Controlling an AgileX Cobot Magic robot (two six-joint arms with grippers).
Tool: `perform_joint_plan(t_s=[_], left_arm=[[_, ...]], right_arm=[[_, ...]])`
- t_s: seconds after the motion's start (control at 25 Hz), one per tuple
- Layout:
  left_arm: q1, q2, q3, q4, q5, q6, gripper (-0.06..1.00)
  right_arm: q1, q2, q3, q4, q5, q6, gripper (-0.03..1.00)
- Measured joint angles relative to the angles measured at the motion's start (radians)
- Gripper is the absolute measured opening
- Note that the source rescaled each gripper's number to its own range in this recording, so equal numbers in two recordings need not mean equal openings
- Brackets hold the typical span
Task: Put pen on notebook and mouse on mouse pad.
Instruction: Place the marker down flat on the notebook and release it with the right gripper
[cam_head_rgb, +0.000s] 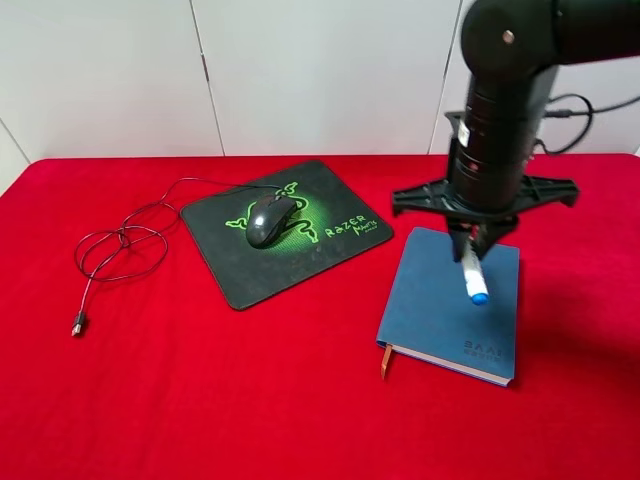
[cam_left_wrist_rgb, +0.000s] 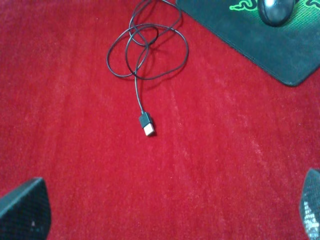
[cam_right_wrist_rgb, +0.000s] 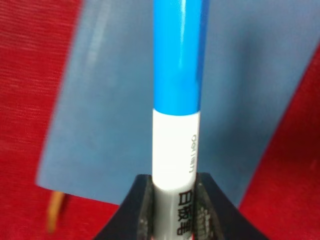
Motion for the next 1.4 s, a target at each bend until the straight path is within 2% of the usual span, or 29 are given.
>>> perform_joint_plan(t_s=[0.48,0.88,1.4], left_arm=[[0.000,0.000,0.000,0.001,0.000,0.000,1.00],[0.000,0.000,0.000,0.001,0.000,0.000,1.00],[0.000,0.000,0.000,0.001,0.000,0.000,1.00]], right_arm=[[-0.009,0.026,0.060,-0.004,-0.131,-0.042,0.00],[-0.009,0.135,0.060,-0.018,-0.197,-0.088,0.00],[-0.009,0.200,0.061,-0.040,-0.288,-0.091,0.00]])
